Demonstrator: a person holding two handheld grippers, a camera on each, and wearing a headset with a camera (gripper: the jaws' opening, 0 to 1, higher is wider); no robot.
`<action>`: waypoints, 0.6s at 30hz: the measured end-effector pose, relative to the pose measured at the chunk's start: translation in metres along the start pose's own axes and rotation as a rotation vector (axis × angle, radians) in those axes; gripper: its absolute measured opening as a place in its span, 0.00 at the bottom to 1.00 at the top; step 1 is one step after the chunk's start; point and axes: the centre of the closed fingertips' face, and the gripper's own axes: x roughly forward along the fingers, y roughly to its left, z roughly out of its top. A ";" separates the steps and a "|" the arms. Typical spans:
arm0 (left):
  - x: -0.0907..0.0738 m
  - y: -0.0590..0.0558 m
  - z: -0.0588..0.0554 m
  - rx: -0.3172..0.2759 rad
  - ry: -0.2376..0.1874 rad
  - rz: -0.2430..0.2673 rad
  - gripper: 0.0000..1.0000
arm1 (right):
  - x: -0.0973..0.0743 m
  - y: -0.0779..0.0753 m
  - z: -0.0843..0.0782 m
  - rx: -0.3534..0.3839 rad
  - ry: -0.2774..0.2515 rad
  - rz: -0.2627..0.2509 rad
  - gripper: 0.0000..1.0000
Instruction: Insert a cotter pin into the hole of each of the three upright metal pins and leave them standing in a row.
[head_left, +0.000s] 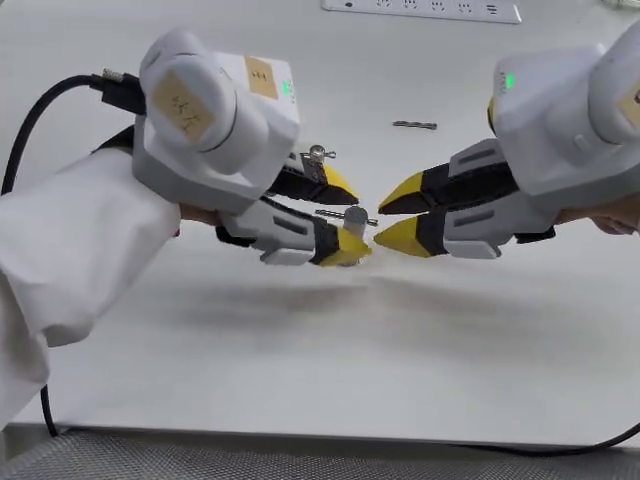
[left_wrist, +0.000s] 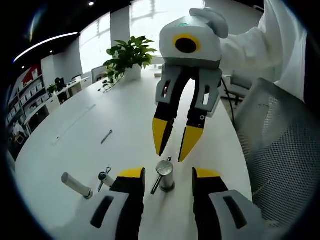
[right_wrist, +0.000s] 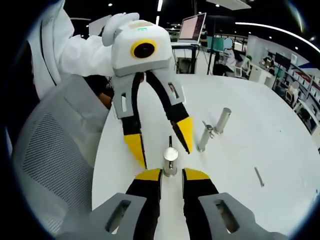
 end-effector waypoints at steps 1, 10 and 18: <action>-0.001 -0.002 -0.002 -0.011 0.002 -0.003 0.46 | 0.000 0.000 0.000 0.004 -0.002 0.001 0.12; -0.018 -0.014 -0.018 -0.197 -0.094 -0.017 0.98 | 0.004 0.005 0.005 0.005 -0.001 0.016 0.18; -0.035 -0.021 -0.020 -0.227 -0.122 -0.012 0.99 | 0.015 0.005 0.012 -0.003 -0.004 0.020 0.16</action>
